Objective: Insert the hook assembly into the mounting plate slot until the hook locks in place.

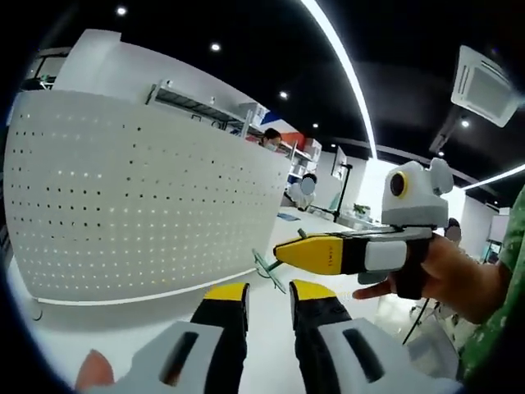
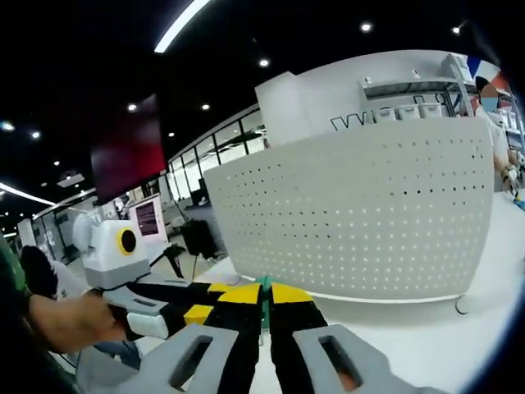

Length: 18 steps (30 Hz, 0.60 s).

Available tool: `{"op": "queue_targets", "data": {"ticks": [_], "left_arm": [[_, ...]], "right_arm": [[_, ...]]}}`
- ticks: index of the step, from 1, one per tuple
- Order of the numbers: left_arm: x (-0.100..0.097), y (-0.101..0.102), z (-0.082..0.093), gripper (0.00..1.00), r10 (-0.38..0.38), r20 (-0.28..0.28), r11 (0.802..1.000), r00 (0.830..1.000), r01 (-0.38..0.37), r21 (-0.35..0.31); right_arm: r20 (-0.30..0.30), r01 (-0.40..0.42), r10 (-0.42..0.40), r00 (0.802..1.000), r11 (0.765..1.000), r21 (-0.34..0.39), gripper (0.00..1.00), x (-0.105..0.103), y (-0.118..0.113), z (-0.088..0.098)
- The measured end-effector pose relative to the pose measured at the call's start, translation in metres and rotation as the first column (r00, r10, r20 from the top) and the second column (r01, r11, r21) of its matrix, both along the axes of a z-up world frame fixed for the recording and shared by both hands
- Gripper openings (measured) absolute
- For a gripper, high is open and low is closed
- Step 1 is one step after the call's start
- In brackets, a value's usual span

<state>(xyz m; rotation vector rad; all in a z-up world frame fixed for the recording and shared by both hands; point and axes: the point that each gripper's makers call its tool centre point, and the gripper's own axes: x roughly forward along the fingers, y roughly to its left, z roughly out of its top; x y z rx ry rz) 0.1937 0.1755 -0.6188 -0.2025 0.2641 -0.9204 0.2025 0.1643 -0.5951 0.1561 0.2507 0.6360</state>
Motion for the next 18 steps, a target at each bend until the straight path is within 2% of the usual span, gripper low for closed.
{"op": "queue_targets", "data": {"ticks": [4, 8, 10, 13, 15, 16, 18], "left_arm": [[-0.0007, -0.0012, -0.0001, 0.14, -0.007, 0.006, 1.0, 1.0, 0.007, 0.007], [-0.0042, -0.0062, 0.0019, 0.06, -0.037, 0.04, 0.999, 0.998, 0.036, 0.021], [-0.0035, -0.0065, 0.0032, 0.06, -0.034, 0.08, 0.998, 0.996, 0.03, 0.046], [-0.003, -0.0062, 0.0039, 0.05, -0.034, 0.084, 0.998, 0.996, 0.03, 0.046], [-0.0021, -0.0058, 0.0051, 0.05, -0.036, 0.117, 0.998, 0.992, 0.028, 0.065], [-0.001, -0.0054, 0.0065, 0.05, -0.04, 0.161, 0.995, 0.986, 0.026, 0.092], [-0.0009, -0.0053, 0.0066, 0.05, -0.037, 0.173, 0.995, 0.984, 0.02, 0.097]], "right_arm": [[0.0, -0.004, 0.004, 1.0, 1.0, -0.003, 0.01, -0.0012, 0.0006, -0.0003], [-0.001, -0.006, 0.006, 1.0, 1.0, -0.005, 0.01, -0.0018, 0.0012, -0.001], [0.001, -0.005, 0.005, 1.0, 1.0, -0.006, 0.01, -0.0015, 0.001, -0.0006], [0.0, -0.004, 0.004, 1.0, 1.0, -0.003, 0.01, -0.0007, -0.0003, -0.0003], [-0.001, -0.004, 0.004, 1.0, 1.0, -0.003, 0.01, -0.0008, -0.0005, -0.0001], [-0.001, -0.004, 0.004, 1.0, 1.0, -0.002, 0.01, -0.0012, -0.0004, 0.0002], [-0.002, -0.004, 0.004, 1.0, 1.0, 0.0, 0.01, -0.0012, -0.0003, 0.0006]]}}
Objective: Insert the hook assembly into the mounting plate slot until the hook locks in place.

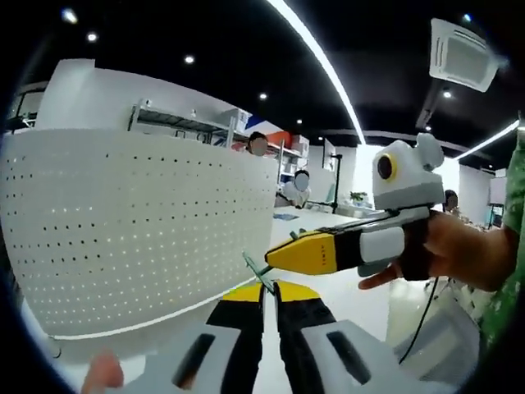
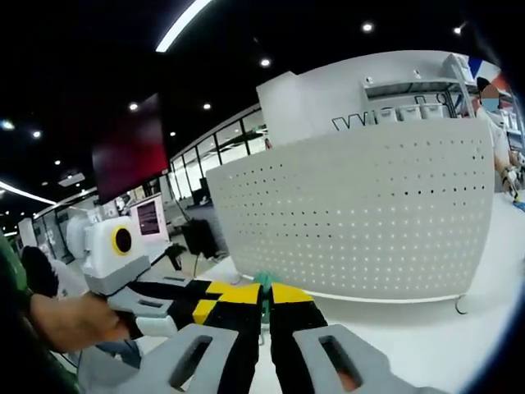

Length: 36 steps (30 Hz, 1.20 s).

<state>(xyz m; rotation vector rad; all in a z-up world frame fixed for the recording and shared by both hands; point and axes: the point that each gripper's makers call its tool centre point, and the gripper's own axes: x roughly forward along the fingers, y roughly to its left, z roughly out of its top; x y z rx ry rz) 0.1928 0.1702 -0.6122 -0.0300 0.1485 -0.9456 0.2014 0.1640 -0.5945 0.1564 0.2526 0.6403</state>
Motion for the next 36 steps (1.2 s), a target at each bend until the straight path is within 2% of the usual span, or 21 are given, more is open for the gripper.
{"op": "queue_targets", "data": {"ticks": [2, 9, 16, 25, 36], "left_arm": [[0.0, 0.0, 0.001, 0.05, -0.001, 0.006, 1.0, 1.0, 0.001, 0.002], [0.004, 0.005, 0.005, 0.03, 0.012, 0.104, 0.998, 0.995, -0.018, 0.054], [0.003, 0.008, 0.007, 0.03, 0.007, 0.175, 0.994, 0.985, -0.026, 0.105], [0.003, 0.009, 0.013, 0.03, 0.034, 0.19, 0.994, 0.981, -0.054, 0.099], [0.001, 0.009, 0.016, 0.03, 0.066, 0.173, 0.995, 0.983, -0.078, 0.064]], "right_arm": [[-0.001, 0.0, 0.0, 1.0, 1.0, 0.001, 0.01, 0.0, 0.0, 0.0], [-0.022, -0.009, 0.009, 1.0, 1.0, -0.003, 0.02, -0.001, 0.002, -0.003], [-0.026, -0.02, 0.02, 0.999, 1.0, -0.004, 0.02, -0.003, 0.005, -0.003], [-0.014, -0.016, 0.016, 1.0, 1.0, -0.002, 0.02, -0.001, 0.007, 0.0], [-0.004, -0.015, 0.015, 1.0, 1.0, 0.006, 0.02, 0.0, 0.008, 0.004]]}}
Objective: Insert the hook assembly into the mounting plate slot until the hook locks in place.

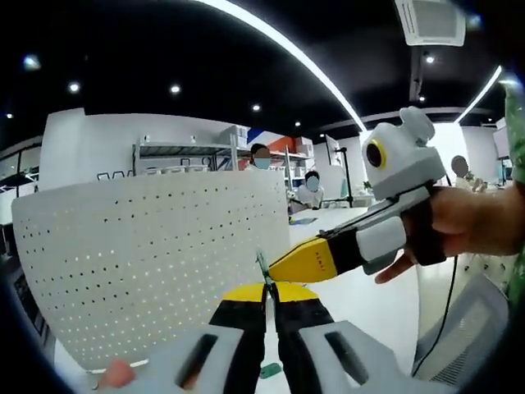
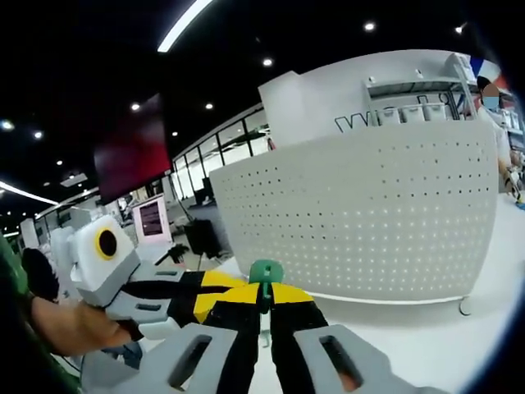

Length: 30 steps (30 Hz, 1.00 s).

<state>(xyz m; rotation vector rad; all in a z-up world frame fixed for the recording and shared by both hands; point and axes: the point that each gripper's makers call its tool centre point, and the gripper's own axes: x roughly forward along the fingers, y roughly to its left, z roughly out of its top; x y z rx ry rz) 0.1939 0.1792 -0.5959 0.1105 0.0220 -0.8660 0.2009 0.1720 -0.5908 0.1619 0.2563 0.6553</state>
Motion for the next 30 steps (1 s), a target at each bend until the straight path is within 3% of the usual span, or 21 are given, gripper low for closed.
{"op": "queue_targets", "data": {"ticks": [13, 26, 30], "left_arm": [[0.0004, -0.0018, 0.0004, 0.05, -0.017, -0.002, 1.0, 1.0, 0.017, -0.004], [0.0035, 0.0031, -0.0007, 0.29, -0.03, -0.022, 0.999, 0.999, 0.029, -0.025], [0.0016, 0.0067, -0.0057, 0.3, -0.068, -0.055, 0.997, 0.996, 0.066, -0.033]], "right_arm": [[0.004, 0.005, -0.005, 1.0, 1.0, -0.009, 0.01, 0.0004, -0.0012, 0.0002], [0.01, 0.018, -0.018, 1.0, 1.0, -0.003, 0.01, 0.0029, -0.0047, 0.0028], [0.014, 0.025, -0.024, 1.0, 1.0, -0.002, 0.01, 0.0031, -0.007, 0.0041]]}}
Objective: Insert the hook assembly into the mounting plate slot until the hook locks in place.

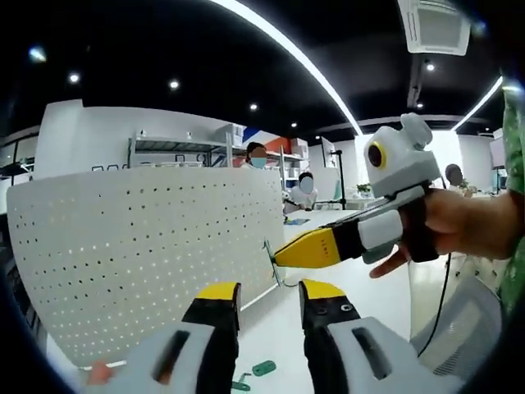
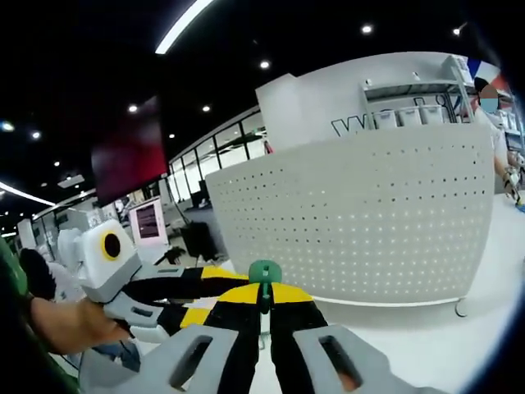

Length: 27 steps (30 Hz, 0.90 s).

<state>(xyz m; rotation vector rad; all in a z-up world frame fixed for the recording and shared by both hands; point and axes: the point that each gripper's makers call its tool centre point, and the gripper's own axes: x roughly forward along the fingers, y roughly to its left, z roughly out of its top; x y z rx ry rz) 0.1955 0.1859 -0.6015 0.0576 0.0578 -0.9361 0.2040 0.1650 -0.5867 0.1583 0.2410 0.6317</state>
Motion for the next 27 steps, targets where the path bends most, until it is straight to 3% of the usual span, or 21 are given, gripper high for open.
{"op": "queue_targets", "data": {"ticks": [6, 11, 23, 27], "left_arm": [[-0.002, 0.008, 0.003, 0.37, -0.032, -0.017, 0.998, 0.999, 0.031, -0.046], [-0.011, 0.013, 0.006, 0.38, -0.111, -0.028, 0.991, 0.993, 0.108, -0.075], [-0.022, 0.026, 0.014, 0.43, -0.148, -0.009, 0.986, 0.989, 0.147, -0.075], [-0.022, 0.04, 0.021, 0.43, -0.142, 0.009, 0.988, 0.99, 0.142, -0.054]], "right_arm": [[0.003, 0.006, -0.006, 1.0, 1.0, 0.001, 0.01, 0.0, -0.001, 0.001], [0.008, 0.008, -0.008, 1.0, 1.0, 0.004, 0.01, 0.0, -0.002, 0.002], [0.009, 0.016, -0.016, 1.0, 1.0, -0.002, 0.01, 0.0, -0.004, 0.002], [0.01, 0.015, -0.015, 1.0, 1.0, -0.006, 0.01, 0.001, -0.004, 0.002]]}}
